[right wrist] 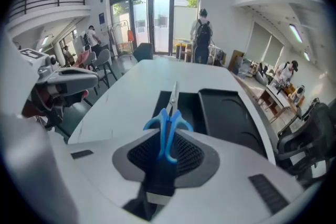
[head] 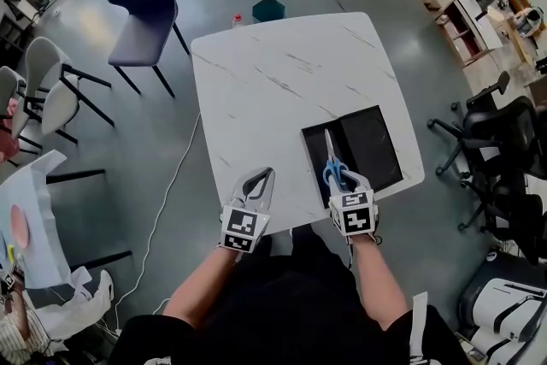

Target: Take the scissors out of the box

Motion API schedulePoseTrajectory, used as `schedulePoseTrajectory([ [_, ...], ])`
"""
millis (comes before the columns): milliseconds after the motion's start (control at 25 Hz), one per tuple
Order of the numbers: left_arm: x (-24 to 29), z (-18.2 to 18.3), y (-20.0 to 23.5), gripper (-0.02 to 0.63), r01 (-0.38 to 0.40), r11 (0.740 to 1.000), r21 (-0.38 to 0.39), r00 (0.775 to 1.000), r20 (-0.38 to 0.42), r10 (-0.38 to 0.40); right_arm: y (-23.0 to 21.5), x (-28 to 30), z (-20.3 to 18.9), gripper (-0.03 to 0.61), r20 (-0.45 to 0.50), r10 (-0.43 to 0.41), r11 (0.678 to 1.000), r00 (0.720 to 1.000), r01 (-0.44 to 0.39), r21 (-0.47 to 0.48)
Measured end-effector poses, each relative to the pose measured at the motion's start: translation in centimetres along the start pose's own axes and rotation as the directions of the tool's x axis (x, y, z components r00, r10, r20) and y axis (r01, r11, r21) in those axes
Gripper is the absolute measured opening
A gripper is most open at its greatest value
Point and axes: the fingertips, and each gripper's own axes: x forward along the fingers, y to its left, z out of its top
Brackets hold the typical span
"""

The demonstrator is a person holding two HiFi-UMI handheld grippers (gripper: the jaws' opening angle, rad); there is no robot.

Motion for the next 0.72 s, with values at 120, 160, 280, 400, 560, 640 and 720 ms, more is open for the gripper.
schedulePoseTrajectory([
  [120,-0.1,0.9,-0.2,0.009,-0.002,1.0,0.0,1.0,0.013,0.002,-0.1,-2.1,2.0,0.089,0.114,-0.026,0.999,0.993,0.029,-0.025],
  [160,-0.2,1.3,-0.3,0.009,-0.004,1.0,0.002,1.0,0.017,0.004,-0.2,-2.9,2.7,0.089,0.157,-0.032,0.999,0.987,0.038,-0.032],
  [280,-0.2,2.7,-0.5,0.009,-0.008,1.0,0.008,0.999,0.032,0.008,-0.4,-5.2,5.1,0.089,0.279,-0.04,0.998,0.959,0.053,-0.041],
  [400,-0.1,4.7,-0.4,0.009,-0.016,1.0,0.001,0.998,0.064,0.016,-0.6,-7.1,7.0,0.089,0.39,-0.033,0.998,0.92,0.05,-0.034],
  [560,-0.8,8.9,-0.4,0.009,-0.025,0.997,-0.077,0.988,0.147,0.037,-0.9,-10.1,9.8,0.089,0.553,-0.022,0.997,0.833,0.062,-0.053],
  [640,-1.1,10.8,-0.5,0.009,-0.029,0.995,-0.096,0.981,0.186,0.046,-1.0,-11.6,10.9,0.089,0.622,-0.012,0.996,0.783,0.067,-0.065],
  [720,-1.2,12.3,-0.8,0.009,-0.03,0.995,-0.099,0.976,0.214,0.05,-1.3,-13.0,11.6,0.089,0.676,-0.005,0.996,0.737,0.065,-0.064],
])
